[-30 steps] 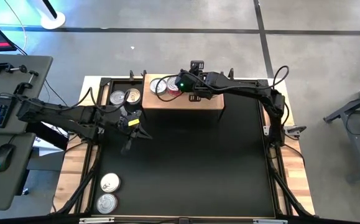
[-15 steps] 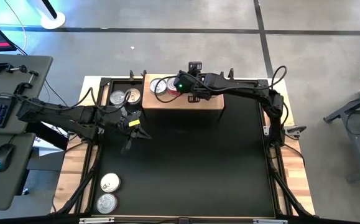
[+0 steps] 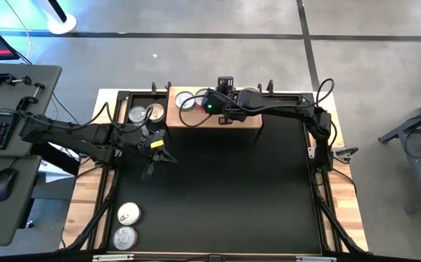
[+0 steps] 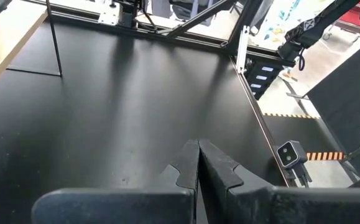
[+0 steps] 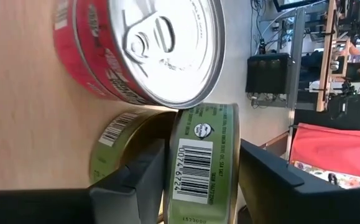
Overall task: Stack canned seafood by type on shelf
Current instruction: Stack the green tuna can on top of the other green tuna can, then stack the bottom blue tuna can on top of the other blue tuna cans
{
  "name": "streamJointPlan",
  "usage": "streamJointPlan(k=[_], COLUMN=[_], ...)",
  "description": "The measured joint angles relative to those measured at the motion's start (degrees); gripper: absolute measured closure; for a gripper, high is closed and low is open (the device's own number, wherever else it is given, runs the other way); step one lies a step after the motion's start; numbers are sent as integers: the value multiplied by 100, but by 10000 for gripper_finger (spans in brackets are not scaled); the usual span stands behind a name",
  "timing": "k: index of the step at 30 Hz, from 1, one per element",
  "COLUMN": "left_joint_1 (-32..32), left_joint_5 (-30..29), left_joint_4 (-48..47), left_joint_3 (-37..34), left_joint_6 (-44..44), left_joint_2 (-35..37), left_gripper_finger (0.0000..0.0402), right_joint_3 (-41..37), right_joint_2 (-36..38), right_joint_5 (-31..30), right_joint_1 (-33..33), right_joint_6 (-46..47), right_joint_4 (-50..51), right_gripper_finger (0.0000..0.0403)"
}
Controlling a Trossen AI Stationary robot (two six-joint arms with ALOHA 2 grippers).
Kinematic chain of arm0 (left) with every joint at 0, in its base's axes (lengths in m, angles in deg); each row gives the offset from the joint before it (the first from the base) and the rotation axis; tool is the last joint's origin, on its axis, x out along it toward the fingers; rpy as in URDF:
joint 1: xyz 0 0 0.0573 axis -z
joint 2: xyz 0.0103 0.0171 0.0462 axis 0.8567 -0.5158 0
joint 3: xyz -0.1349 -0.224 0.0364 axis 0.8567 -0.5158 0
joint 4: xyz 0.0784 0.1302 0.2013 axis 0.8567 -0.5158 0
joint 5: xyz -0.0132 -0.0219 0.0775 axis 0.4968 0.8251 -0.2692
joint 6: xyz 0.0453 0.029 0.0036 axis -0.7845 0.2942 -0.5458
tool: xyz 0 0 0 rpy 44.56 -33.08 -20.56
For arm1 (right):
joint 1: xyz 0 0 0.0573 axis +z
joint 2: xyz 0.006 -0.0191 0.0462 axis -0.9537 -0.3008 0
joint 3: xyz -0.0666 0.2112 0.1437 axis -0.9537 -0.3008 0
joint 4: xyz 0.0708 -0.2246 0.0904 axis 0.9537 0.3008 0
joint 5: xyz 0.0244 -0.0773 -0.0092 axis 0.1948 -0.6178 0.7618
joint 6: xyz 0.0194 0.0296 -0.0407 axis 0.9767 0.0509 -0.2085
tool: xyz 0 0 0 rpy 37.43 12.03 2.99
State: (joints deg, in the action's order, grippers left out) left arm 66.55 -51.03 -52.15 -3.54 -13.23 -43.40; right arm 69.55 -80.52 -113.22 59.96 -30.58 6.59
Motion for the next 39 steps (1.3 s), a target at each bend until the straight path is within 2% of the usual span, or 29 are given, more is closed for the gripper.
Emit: streamJointPlan(k=[13, 18, 24, 29, 34, 39], left_joint_1=[31, 87, 88, 133, 185, 187], left_joint_5=[9, 7, 7, 41, 216, 228], left_joint_4=[-207, -223, -223, -251, -245, -299], left_joint_3=[0, 0, 0, 0, 2, 2], left_joint_6=[142, 142, 141, 140, 272, 521], left_joint_2=[0, 0, 0, 32, 341, 780], left_gripper_finger=[402, 401, 401, 401, 401, 401], right_joint_3=[0, 7, 7, 181, 791, 1508], right_joint_2=[2, 13, 22, 57, 62, 72], right_joint_5=[-22, 5, -2, -270, 107, 910], right_joint_1=[177, 199, 231, 373, 589, 753], right_joint_6=[18, 317, 352, 347, 674, 1865], right_joint_4=[388, 400, 472, 583, 811, 793], right_gripper_finger=[224, 221, 188, 163, 163, 163])
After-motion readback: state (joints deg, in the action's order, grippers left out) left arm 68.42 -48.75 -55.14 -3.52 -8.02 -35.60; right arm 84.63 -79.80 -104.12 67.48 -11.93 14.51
